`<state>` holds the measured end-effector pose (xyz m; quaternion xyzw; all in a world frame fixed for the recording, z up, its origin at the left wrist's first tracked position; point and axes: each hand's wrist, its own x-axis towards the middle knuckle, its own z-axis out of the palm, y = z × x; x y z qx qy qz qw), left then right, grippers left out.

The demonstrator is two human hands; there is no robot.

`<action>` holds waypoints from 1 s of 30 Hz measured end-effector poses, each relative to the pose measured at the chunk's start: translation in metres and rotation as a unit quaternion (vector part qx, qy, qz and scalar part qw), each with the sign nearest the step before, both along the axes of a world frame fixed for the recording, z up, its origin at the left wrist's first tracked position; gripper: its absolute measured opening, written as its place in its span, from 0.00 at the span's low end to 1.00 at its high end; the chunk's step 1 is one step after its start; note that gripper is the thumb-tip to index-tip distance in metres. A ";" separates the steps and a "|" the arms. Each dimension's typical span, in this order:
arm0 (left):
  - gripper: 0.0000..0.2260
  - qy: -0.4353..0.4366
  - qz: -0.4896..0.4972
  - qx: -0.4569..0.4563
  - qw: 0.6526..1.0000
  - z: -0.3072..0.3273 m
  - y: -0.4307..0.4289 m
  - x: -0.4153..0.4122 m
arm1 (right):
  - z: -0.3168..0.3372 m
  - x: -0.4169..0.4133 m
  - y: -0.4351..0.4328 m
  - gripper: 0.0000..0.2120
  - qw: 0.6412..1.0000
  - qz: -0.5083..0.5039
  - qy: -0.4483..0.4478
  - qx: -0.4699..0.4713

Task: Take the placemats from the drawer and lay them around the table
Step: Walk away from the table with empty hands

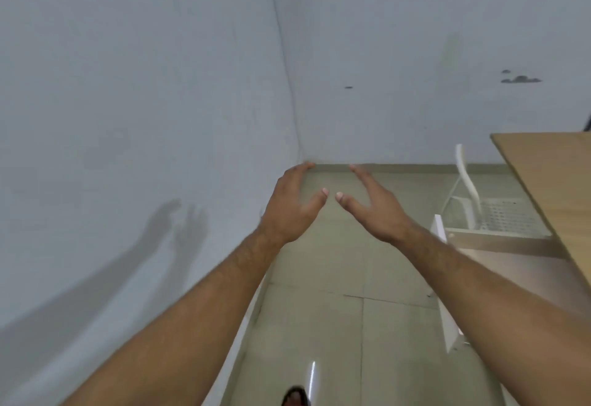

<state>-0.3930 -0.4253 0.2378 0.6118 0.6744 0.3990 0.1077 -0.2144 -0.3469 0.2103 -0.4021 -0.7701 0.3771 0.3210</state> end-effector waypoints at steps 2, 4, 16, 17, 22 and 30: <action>0.25 -0.005 -0.042 -0.017 0.999 -0.019 0.051 -0.006 | -0.020 -0.005 0.028 0.36 0.999 -0.040 -0.005 -0.025; 0.25 -0.008 -0.086 -0.038 0.996 -0.039 0.101 -0.013 | -0.037 -0.008 0.054 0.35 0.995 -0.091 -0.004 -0.052; 0.21 -0.098 -0.336 -0.282 0.893 -0.149 0.291 0.026 | -0.143 -0.004 0.103 0.29 0.842 -0.467 0.065 -0.262; 0.20 -0.107 -0.339 -0.323 0.877 -0.159 0.297 0.036 | -0.155 -0.002 0.101 0.29 0.820 -0.492 0.075 -0.283; 0.24 -0.074 -0.316 -0.540 0.776 -0.211 0.325 0.085 | -0.221 0.012 0.094 0.28 0.697 -0.574 0.159 -0.398; 0.27 -0.210 -0.180 -0.673 0.686 -0.270 0.350 0.155 | -0.285 0.053 0.110 0.19 0.374 -0.619 0.515 -0.460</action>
